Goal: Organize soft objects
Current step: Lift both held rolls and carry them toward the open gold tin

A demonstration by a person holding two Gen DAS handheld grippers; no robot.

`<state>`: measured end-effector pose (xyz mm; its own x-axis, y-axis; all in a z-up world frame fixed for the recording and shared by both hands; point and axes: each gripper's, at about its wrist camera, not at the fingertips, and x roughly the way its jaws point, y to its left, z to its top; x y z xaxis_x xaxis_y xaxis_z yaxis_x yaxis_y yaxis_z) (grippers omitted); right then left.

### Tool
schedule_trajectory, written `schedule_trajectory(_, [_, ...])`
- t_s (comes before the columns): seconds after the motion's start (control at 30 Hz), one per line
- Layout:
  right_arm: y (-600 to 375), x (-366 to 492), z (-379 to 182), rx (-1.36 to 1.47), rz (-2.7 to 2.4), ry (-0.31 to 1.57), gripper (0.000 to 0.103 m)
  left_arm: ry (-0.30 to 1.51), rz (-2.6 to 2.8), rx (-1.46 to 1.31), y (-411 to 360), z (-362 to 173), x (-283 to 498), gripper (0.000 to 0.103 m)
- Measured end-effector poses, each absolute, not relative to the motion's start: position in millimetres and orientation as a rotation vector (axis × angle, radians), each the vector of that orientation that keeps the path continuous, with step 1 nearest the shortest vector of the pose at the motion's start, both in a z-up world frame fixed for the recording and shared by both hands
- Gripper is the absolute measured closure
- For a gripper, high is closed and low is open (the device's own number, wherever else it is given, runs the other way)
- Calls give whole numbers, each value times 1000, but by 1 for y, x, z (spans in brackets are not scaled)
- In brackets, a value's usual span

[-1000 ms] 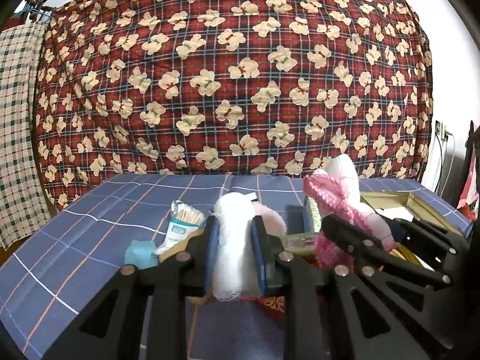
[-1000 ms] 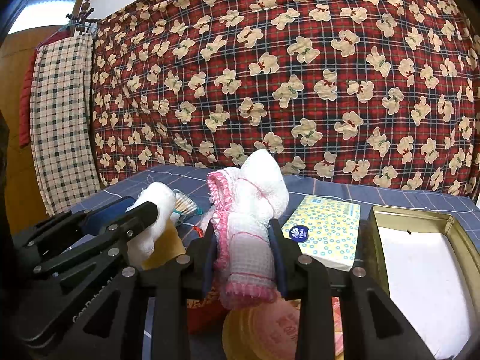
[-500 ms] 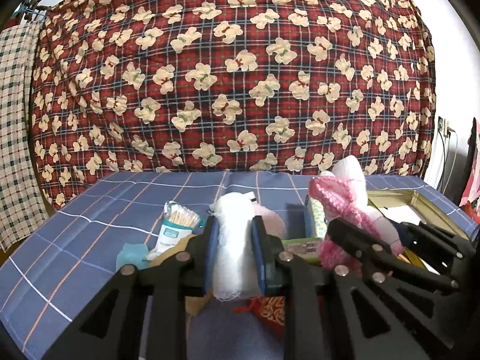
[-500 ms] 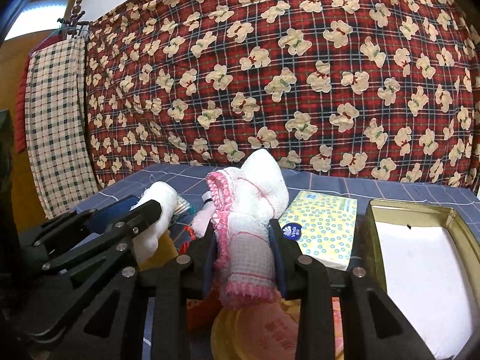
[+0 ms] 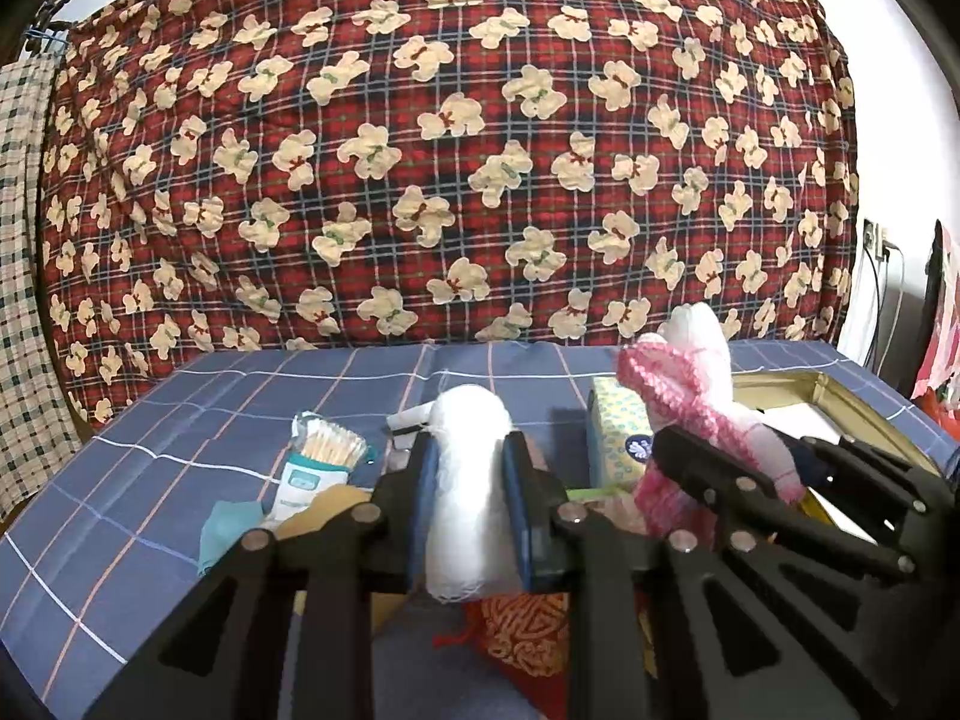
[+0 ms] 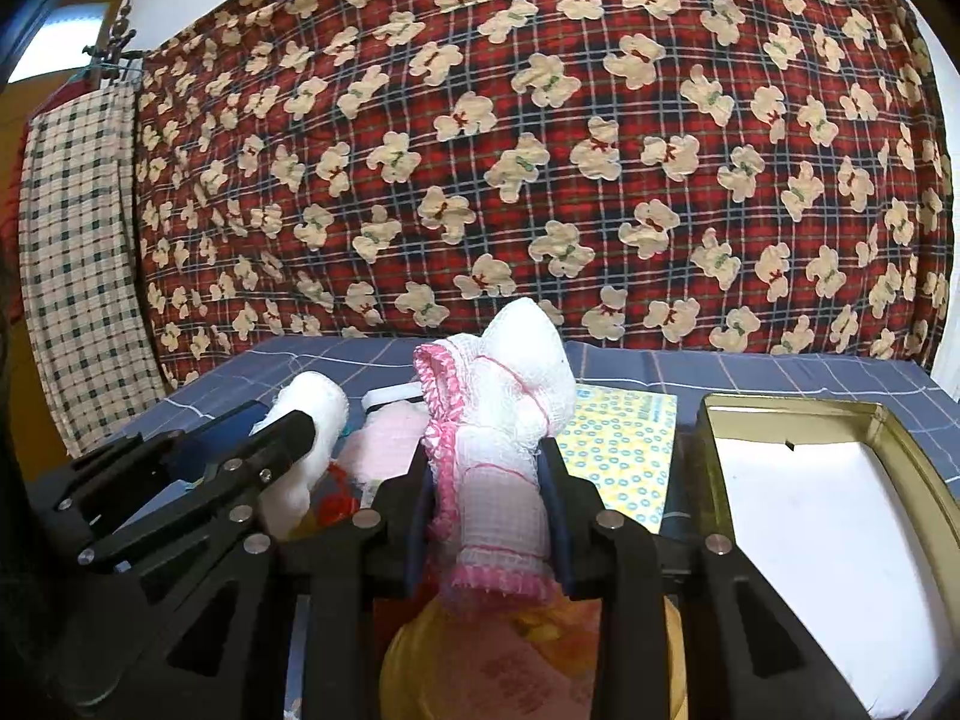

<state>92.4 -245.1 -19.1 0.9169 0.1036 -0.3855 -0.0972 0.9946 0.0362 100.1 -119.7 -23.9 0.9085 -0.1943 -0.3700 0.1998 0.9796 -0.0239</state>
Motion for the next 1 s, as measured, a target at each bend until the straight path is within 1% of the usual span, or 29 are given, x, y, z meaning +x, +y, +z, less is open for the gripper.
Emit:
schedule_trajectory(0.63, [-253,89,-17,27,53,370,67,381,-228,22,-128,-24,103,82])
schedule_trajectory(1.0, [-260,86,-16,37,31,357,67,418,-230,42,-136,-27,110,82])
